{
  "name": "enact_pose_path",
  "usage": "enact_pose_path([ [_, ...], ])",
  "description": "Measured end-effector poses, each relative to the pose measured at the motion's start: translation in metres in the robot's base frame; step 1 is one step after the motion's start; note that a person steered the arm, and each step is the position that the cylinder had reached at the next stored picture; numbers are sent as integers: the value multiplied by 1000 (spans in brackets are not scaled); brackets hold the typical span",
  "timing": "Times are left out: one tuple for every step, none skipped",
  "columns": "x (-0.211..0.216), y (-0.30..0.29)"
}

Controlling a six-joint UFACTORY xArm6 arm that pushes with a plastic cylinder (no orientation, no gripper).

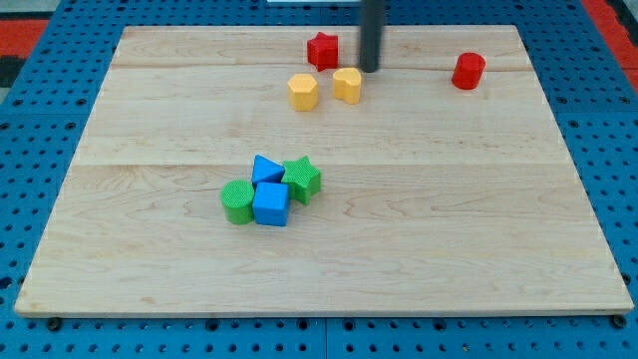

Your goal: Move the red circle to the top right corner

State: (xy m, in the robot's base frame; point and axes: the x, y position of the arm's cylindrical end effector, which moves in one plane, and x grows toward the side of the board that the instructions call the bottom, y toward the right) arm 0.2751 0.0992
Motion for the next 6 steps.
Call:
enact_pose_path([
  [4,22],
  [30,25],
  [41,69],
  [42,110],
  [22,122],
  [1,137],
])
